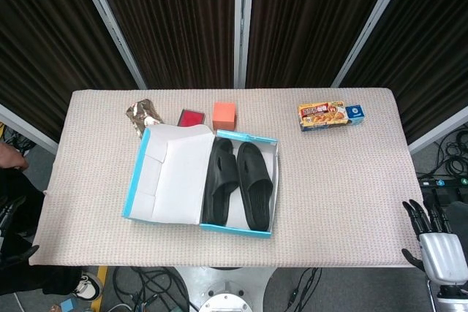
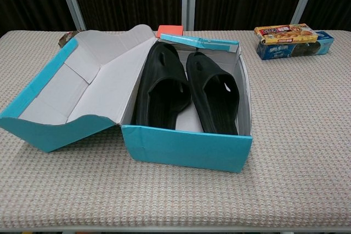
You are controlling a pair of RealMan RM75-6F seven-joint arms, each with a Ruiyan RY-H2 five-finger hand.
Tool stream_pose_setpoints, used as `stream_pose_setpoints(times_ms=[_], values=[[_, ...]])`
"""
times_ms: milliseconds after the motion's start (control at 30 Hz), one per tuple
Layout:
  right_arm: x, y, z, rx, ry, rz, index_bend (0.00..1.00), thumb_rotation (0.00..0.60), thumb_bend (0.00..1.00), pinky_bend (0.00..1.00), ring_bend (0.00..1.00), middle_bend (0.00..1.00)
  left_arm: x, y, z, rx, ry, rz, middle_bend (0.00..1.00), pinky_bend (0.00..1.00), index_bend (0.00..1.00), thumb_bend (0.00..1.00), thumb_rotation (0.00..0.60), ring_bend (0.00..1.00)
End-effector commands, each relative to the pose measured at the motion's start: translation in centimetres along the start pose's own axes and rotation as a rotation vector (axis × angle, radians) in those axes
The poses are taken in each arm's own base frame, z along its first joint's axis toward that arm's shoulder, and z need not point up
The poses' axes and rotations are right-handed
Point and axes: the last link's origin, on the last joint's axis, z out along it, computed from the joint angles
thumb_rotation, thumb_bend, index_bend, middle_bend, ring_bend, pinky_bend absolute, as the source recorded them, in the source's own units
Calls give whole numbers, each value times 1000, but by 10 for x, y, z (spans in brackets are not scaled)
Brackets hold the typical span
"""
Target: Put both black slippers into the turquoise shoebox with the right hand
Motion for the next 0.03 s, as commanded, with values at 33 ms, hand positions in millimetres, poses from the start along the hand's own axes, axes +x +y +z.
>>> stream_pose_setpoints(times_ms=[33], values=[[0,0,2,-1,5,8,31,600,0,48,0,67,0,-1,1,2,4,1,162,81,95,0,600,51]])
